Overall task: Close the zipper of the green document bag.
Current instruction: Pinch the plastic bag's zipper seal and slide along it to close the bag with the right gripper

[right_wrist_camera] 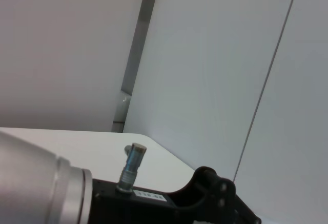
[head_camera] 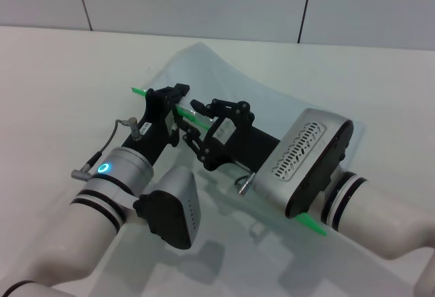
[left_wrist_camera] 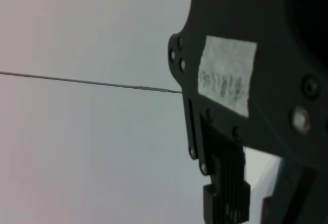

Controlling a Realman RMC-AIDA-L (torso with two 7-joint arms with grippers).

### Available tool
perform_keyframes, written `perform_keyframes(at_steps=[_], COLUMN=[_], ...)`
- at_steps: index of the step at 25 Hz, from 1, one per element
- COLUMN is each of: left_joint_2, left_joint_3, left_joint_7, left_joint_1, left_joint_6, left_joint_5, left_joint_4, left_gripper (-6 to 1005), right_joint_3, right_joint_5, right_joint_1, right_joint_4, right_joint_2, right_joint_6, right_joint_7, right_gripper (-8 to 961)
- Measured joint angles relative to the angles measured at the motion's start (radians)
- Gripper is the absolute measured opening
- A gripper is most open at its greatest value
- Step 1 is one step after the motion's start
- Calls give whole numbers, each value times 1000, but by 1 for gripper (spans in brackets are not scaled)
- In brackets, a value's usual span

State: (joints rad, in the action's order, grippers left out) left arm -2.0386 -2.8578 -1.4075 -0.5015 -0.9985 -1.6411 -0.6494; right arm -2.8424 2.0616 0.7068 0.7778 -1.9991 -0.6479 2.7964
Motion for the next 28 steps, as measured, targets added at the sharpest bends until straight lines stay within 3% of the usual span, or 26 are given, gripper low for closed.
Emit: perform_keyframes(at_steps=[7,28], left_joint_2=[0,2], left_joint_3=[0,0], left_joint_7=[1,5], left_joint_1=[2,2], left_joint_6=[0,-9], left_joint_5=[-8,-16], left_joint_4=[-1,-4], left_gripper=[54,55], right_joint_3=[0,0], right_joint_5=[0,0], right_joint_1=[3,7], right_joint_4=[-9,-21], right_joint_2=[-9,-17], right_joint_6=[-1,-1], right_joint_7=[0,-2], right_gripper=[324,281])
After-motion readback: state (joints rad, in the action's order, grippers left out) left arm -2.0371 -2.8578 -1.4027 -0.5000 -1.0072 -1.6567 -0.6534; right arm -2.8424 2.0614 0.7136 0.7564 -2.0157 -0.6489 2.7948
